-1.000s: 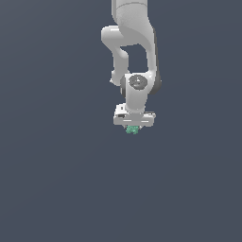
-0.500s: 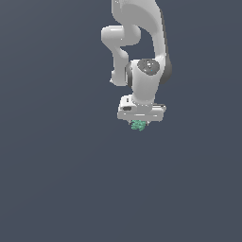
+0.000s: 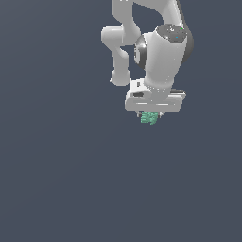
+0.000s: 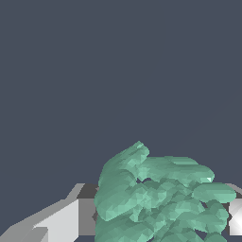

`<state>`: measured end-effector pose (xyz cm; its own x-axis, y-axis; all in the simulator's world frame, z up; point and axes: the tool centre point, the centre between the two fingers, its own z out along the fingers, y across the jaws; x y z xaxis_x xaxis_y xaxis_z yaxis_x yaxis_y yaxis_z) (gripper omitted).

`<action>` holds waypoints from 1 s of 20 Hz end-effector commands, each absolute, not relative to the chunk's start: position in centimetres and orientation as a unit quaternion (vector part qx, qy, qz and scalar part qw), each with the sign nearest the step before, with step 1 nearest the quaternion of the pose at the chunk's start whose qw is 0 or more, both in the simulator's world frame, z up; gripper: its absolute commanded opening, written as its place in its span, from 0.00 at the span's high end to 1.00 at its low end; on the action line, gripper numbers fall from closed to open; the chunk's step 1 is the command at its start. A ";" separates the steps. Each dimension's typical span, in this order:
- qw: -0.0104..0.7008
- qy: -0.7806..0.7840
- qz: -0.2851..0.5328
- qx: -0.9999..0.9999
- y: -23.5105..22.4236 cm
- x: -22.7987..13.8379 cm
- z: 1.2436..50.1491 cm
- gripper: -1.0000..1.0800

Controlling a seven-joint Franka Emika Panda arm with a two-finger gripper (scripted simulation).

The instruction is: Pick up the object and move it to a goal position.

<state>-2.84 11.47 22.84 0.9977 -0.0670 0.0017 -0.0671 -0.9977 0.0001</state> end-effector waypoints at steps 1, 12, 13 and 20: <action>0.000 -0.034 0.000 0.999 12.2 -2.1 25.2 1.00; 0.000 -0.034 0.000 0.999 15.0 1.2 33.8 1.00; 0.000 -0.034 0.000 0.999 15.2 1.4 34.4 1.00; 0.000 -0.034 0.000 0.999 16.5 3.0 38.3 1.00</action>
